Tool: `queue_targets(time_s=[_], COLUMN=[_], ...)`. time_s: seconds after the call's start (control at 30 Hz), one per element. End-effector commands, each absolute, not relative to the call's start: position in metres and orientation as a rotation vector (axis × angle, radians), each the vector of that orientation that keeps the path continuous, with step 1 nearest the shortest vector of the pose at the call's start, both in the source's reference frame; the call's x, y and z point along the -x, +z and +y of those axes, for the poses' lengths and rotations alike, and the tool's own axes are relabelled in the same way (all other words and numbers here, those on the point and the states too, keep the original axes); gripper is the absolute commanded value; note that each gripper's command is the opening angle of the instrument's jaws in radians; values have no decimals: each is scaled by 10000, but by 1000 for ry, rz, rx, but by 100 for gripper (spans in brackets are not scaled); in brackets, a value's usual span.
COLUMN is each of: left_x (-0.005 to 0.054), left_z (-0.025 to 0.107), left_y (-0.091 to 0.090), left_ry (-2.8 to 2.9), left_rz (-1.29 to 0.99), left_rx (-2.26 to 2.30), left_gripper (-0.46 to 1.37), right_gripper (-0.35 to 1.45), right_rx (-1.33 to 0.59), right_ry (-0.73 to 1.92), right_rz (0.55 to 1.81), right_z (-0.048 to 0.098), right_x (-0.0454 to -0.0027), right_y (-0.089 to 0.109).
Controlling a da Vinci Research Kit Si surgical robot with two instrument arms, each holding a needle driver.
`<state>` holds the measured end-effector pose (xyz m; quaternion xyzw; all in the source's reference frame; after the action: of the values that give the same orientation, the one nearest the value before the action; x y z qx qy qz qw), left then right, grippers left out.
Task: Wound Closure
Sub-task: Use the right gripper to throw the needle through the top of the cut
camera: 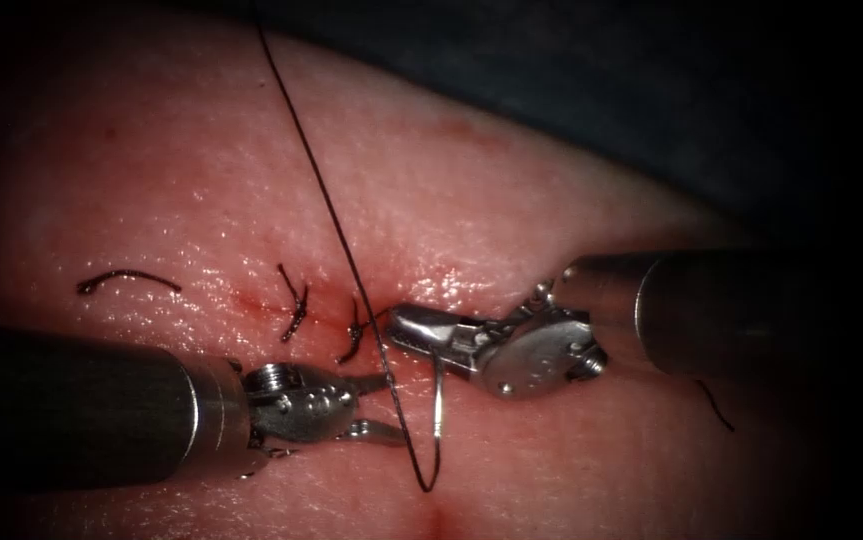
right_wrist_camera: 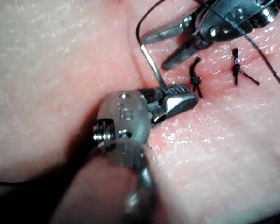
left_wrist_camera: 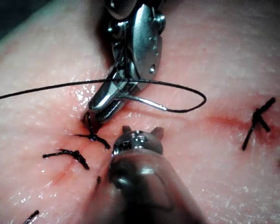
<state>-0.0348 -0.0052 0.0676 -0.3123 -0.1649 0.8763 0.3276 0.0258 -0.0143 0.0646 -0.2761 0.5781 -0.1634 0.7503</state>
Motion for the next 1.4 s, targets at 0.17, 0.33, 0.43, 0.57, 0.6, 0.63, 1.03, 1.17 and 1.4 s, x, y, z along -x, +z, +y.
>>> queue_targets(time_s=[0.17, 0.33, 0.43, 0.57, 0.6, 0.63, 1.03, 1.17, 1.4], left_x=[349, 349, 347, 344, 343, 342, 328, 325, 324], left_z=[-51, -59, -64, -70, -70, -71, -81, -82, -84], left_y=[683, 692, 696, 700, 701, 702, 719, 719, 726], left_ry=[2274, 2263, 2260, 2254, 2250, 2251, 2238, 2235, 2233], left_rz=[-461, -477, -474, -476, -477, -476, -481, -483, -482], left_rx=[876, 883, 885, 882, 880, 881, 876, 875, 874], left_gripper=[-35, -35, -35, -31, -29, -28, -25, -16, -16], right_gripper=[-35, -35, -35, -35, -35, -35, -35, -35, -35], right_rx=[592, 568, 537, 467, 453, 444, 334, 342, 348], right_ry=[-330, -307, -275, -216, -203, -202, -130, -120, -107], right_rz=[1270, 1280, 1301, 1312, 1317, 1318, 1324, 1332, 1334], right_z=[-121, -96, -84, -72, -70, -70, -64, -60, -53], right_x=[-255, -253, -253, -254, -255, -255, -264, -264, -262], right_y=[620, 593, 587, 588, 589, 589, 592, 590, 583])
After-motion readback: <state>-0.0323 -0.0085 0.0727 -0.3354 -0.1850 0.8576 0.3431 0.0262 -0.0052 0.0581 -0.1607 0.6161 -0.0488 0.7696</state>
